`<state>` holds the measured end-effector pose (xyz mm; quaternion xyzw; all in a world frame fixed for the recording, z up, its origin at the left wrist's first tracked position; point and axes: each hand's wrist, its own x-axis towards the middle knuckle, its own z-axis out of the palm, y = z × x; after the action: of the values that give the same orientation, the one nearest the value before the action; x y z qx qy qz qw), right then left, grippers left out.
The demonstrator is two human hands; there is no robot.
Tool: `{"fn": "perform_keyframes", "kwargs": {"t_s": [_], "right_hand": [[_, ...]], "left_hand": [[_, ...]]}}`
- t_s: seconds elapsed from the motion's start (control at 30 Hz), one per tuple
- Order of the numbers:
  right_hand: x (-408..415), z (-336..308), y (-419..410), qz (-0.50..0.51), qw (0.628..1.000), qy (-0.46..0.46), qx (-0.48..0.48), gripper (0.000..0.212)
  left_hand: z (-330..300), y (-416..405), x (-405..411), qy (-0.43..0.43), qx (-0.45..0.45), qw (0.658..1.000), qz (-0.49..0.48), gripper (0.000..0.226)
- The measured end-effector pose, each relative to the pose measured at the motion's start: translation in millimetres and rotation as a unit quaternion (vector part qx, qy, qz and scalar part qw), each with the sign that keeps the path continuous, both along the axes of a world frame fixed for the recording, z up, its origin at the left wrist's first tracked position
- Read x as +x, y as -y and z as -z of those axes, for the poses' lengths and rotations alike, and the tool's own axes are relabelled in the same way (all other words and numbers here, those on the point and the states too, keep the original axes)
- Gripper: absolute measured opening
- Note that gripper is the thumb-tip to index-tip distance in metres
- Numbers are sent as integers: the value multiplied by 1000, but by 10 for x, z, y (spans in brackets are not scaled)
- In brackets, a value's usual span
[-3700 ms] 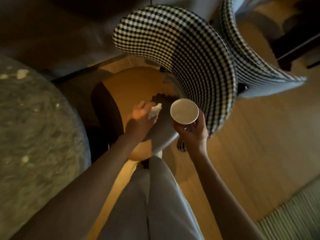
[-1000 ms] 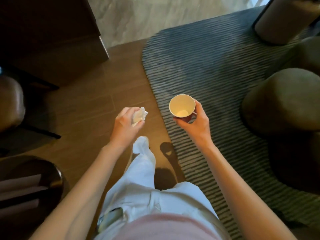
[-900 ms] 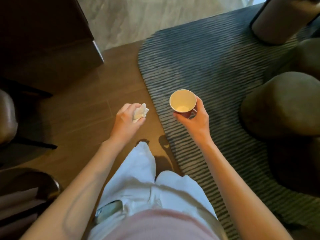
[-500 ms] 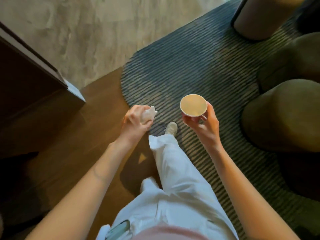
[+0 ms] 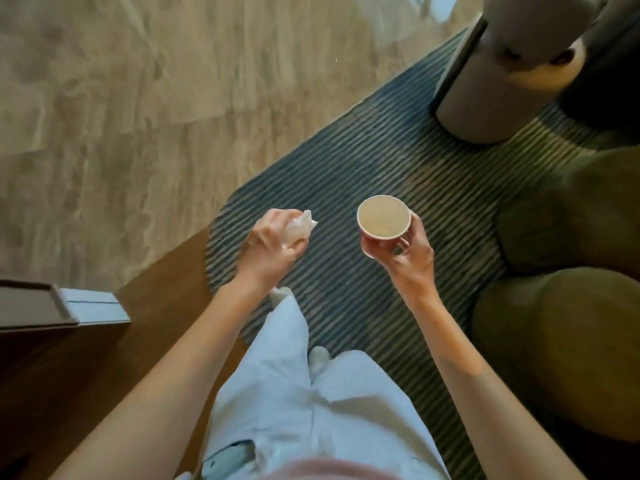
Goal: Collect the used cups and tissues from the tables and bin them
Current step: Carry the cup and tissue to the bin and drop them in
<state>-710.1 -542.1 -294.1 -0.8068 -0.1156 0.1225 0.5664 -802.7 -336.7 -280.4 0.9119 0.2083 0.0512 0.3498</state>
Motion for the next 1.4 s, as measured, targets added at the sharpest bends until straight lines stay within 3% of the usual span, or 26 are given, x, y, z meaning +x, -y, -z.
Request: {"fn": "perform_keyframes", "kwargs": {"t_s": [0.4,0.67,1.2,1.4], "right_hand": [[3614,89,-1647,92,995,-24,31,71],[6190,249,-1881,186,981,-23,40,70],[11294,359,-2301,265,962,-42,59,64],[13127,562,-2332,382,920,-28,77,73]], "left_hand": [[62,-1796,4073,18,29,996,80,36],[241,-2110,6893,8,-16,984,178,40],[243,-2485,12383,9,-24,970,242,41],[295,-2530,14647,9,15,940,340,42]]}}
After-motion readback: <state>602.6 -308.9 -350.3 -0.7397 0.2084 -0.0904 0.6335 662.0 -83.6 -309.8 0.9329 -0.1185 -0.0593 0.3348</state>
